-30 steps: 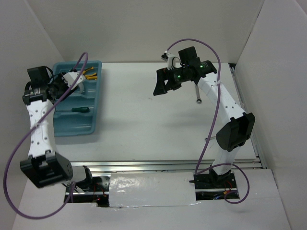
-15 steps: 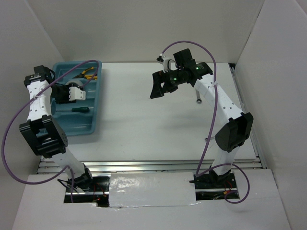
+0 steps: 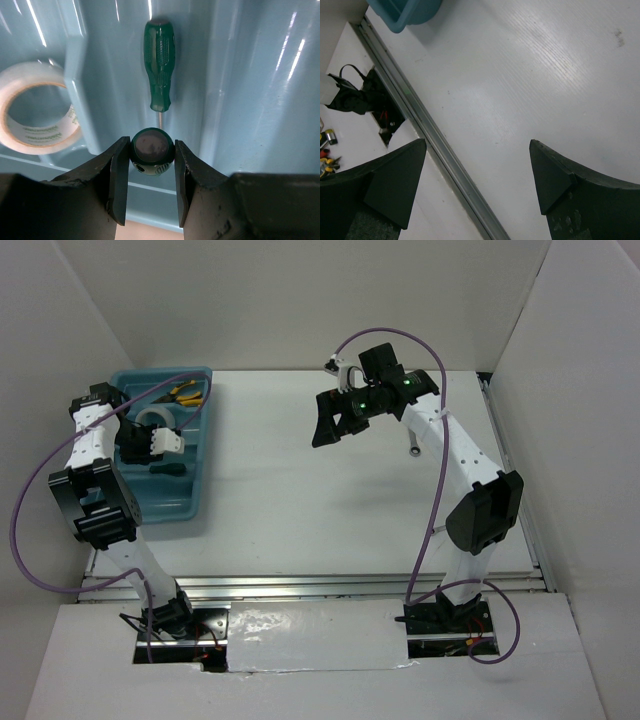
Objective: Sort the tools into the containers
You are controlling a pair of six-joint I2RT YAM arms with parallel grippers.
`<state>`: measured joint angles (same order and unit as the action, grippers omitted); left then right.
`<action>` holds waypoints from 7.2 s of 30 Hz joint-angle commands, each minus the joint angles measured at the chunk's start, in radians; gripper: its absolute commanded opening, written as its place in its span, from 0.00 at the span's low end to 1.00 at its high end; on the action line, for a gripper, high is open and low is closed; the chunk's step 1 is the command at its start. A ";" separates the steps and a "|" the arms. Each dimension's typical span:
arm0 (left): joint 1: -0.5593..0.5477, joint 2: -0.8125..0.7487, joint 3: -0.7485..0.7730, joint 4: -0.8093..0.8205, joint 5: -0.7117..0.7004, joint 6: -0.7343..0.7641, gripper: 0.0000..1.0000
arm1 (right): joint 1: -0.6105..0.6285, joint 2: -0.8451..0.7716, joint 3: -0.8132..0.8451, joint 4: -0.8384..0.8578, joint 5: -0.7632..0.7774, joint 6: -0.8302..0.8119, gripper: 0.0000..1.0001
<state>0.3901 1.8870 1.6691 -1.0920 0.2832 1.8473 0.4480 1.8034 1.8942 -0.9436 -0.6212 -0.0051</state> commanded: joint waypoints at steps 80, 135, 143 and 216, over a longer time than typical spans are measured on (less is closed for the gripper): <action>-0.481 -0.695 -0.457 0.409 0.455 -1.297 0.99 | -0.316 -0.193 -1.103 0.264 0.793 -1.441 0.55; -0.654 -0.772 -1.097 1.609 0.192 -2.561 0.83 | 0.126 0.194 0.054 0.166 -0.210 0.151 0.00; -0.688 -0.738 -1.066 1.585 0.206 -2.548 0.77 | 0.141 0.200 0.059 0.200 -0.170 0.203 0.00; -0.195 -0.948 -0.717 0.871 -0.173 -2.438 0.62 | -0.382 0.598 0.428 -0.139 0.649 -0.134 0.45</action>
<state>0.2512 0.9596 0.9333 -0.2626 0.2199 -0.6682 0.0708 2.3478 2.2452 -0.9852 -0.0635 -0.1070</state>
